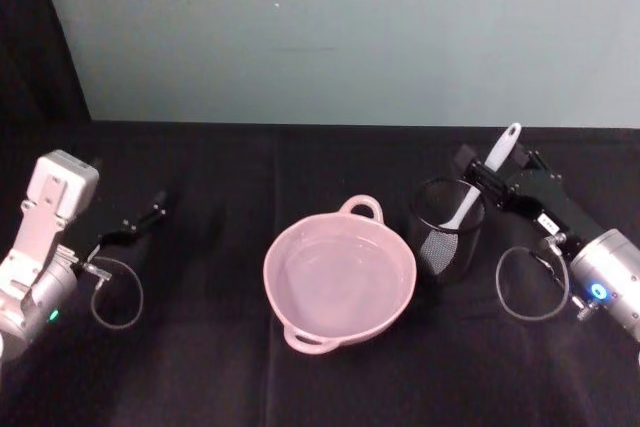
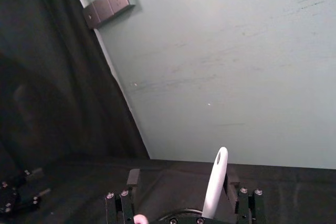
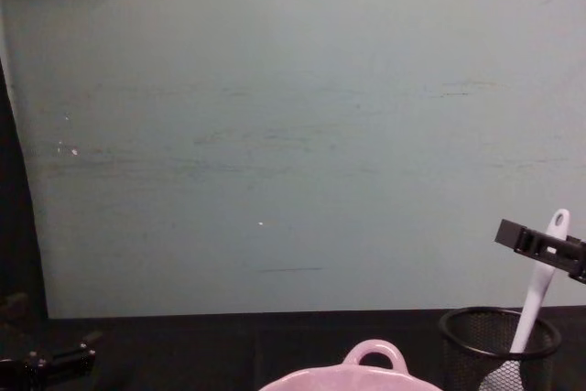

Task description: Use the one hand to pick up the spoon and stir the clear water in the bowl.

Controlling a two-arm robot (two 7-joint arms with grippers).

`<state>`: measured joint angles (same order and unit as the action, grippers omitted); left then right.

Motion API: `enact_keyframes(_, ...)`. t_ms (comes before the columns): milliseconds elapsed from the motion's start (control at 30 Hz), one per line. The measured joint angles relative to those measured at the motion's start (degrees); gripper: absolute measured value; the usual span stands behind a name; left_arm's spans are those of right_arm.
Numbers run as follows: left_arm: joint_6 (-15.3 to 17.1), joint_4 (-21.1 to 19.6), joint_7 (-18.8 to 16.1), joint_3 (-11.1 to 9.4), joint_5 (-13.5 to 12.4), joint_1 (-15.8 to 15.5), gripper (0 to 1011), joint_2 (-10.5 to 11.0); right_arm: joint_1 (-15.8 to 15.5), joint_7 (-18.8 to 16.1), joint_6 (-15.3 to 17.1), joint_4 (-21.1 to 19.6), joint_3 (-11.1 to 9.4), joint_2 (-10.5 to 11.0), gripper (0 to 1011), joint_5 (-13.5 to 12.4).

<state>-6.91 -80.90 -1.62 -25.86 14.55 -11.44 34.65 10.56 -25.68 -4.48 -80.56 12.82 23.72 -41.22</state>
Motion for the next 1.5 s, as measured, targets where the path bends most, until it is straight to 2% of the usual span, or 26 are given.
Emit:
enact_keyframes(167,0.0,0.0,0.0,0.0,0.0,0.0,1005,0.0,0.17,1.59,0.29,-0.14,0.27,0.86,1002,2.51)
enact_keyframes(267,0.0,0.0,0.0,0.0,0.0,0.01,1005,0.0,0.18,3.22,0.4,-0.7,0.41,1.4,1002,5.24)
enact_keyframes(300,0.0,0.0,0.0,0.0,0.0,0.0,1005,0.0,0.18,3.22,0.4,-0.7,0.41,1.4,1002,5.24)
enact_keyframes(600,0.0,0.0,0.0,0.0,0.0,0.01,1005,0.0,-0.04,7.3,0.86,-2.75,1.28,2.61,1002,13.37)
enact_keyframes(667,0.0,0.0,0.0,0.0,0.0,0.01,1005,0.0,-0.19,8.93,1.24,-3.79,1.77,3.19,1002,16.69)
enact_keyframes(700,0.0,0.0,0.0,0.0,0.0,0.0,1005,0.0,-0.19,8.93,1.24,-3.79,1.77,3.19,1002,16.69)
enact_keyframes(800,0.0,0.0,0.0,0.0,0.0,0.0,1005,0.0,-0.68,10.89,1.61,-5.19,1.98,3.82,1002,20.39)
enact_keyframes(867,0.0,0.0,0.0,0.0,0.0,0.01,1005,0.0,-0.99,11.49,1.84,-5.79,1.96,4.05,1002,21.75)
enact_keyframes(1233,0.0,0.0,0.0,0.0,0.0,0.0,1005,0.0,-3.86,13.37,2.91,-8.7,0.33,4.47,1002,25.41)
enact_keyframes(1500,0.0,0.0,0.0,0.0,0.0,0.0,1005,0.0,-5.38,13.34,3.1,-9.71,-1.06,4.15,1002,26.07)
